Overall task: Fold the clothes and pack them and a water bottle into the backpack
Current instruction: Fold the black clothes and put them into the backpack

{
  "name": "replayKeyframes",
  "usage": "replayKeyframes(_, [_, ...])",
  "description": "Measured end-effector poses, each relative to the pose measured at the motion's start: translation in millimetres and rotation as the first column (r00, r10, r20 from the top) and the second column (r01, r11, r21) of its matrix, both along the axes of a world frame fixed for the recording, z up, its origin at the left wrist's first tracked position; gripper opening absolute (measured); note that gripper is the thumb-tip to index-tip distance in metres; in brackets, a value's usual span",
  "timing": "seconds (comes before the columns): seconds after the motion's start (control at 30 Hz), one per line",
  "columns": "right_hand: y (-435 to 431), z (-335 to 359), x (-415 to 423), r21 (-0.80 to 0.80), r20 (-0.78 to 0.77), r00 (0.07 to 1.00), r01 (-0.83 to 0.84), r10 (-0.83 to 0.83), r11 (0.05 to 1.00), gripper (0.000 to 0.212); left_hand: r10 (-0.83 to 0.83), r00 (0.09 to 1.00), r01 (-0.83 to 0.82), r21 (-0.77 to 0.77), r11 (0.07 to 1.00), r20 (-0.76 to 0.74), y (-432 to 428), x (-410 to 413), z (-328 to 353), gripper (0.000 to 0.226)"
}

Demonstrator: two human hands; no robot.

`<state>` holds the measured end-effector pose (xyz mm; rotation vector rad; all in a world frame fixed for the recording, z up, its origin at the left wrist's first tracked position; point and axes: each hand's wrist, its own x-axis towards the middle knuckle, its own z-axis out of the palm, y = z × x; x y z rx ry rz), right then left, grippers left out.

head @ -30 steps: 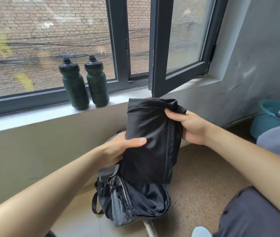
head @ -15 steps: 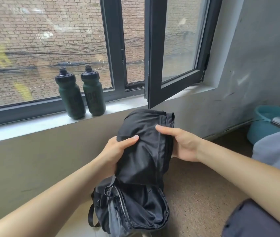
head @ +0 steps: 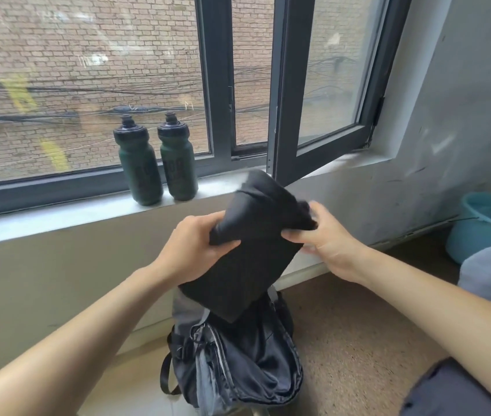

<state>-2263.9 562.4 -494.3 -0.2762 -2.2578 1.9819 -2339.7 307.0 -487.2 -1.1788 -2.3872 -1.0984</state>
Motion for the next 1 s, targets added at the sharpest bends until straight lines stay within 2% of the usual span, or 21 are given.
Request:
replayKeyframes(0.03, [0.9,1.9,-1.0,0.136,-0.033,0.998,0.060,-0.056,0.989,0.119,-0.007,0.996,-0.001,-0.089,0.996,-0.089,-2.9,-3.5,1.1,0.015])
replayKeyframes(0.07, [0.3,5.4,0.1,0.283,-0.086,0.994,0.094,-0.072,0.955,0.132,-0.016,0.993,-0.002,-0.153,0.988,-0.118,-4.8,-5.2,2.4,0.019])
replayKeyframes(0.13, [-3.1,10.2,4.1,0.566,-0.173,0.984,0.057,0.051,0.823,0.143,-0.013,0.995,-0.010,-0.238,0.971,-0.097,-5.6,-5.9,4.1,0.023])
replayKeyframes(0.2, [-11.9,17.6,10.3,0.748,-0.144,0.967,-0.031,0.209,0.663,0.141,-0.004,0.998,-0.017,-0.335,0.942,-0.062,-3.4,-5.2,6.1,0.024])
replayKeyframes(0.27, [-23.4,21.1,14.2,0.806,-0.022,0.952,-0.164,0.307,0.568,0.130,-0.004,1.000,0.003,-0.418,0.908,-0.001,-0.9,-5.7,6.3,0.020])
replayKeyframes(0.4, [-37.0,11.8,11.1,0.785,0.128,0.929,-0.308,0.347,0.537,0.115,-0.041,0.999,0.049,-0.496,0.867,0.028,4.3,-1.1,4.2,0.014])
replayKeyframes(0.47, [-37.9,6.9,7.8,0.801,0.188,0.922,-0.343,0.339,0.491,0.095,-0.059,0.998,0.070,-0.471,0.879,0.038,4.7,0.9,4.9,0.013])
replayKeyframes(0.57, [-37.1,4.4,3.2,0.767,0.192,0.924,-0.352,0.332,0.537,0.024,-0.015,0.997,0.048,-0.448,0.893,0.076,1.8,-0.8,6.6,0.021])
replayKeyframes(0.6, [-36.0,4.0,1.2,0.764,0.181,0.935,-0.328,0.304,0.555,0.015,0.031,0.997,0.006,-0.467,0.884,0.073,0.0,-2.9,6.6,0.022])
replayKeyframes(0.73, [-36.4,1.6,-3.8,0.841,0.153,0.982,-0.189,0.112,0.507,0.024,0.295,0.953,-0.205,-0.562,0.801,0.073,-5.4,-9.3,4.4,0.046])
replayKeyframes(0.83, [-42.1,-2.5,-3.4,0.847,0.158,0.987,-0.147,0.022,0.511,0.028,0.407,0.887,-0.259,-0.495,0.829,0.217,2.1,-2.6,-1.4,0.051])
replayKeyframes(0.9, [-47.8,-2.4,-1.6,0.799,0.188,0.982,-0.152,-0.002,0.581,0.036,0.428,0.840,-0.271,-0.427,0.863,0.334,12.2,5.8,-5.5,0.050])
replayKeyframes(1.0, [-54.3,-0.1,3.9,0.644,0.235,0.972,-0.141,-0.020,0.752,0.036,0.378,0.735,-0.243,-0.302,0.922,0.563,25.3,16.8,-7.9,0.039])
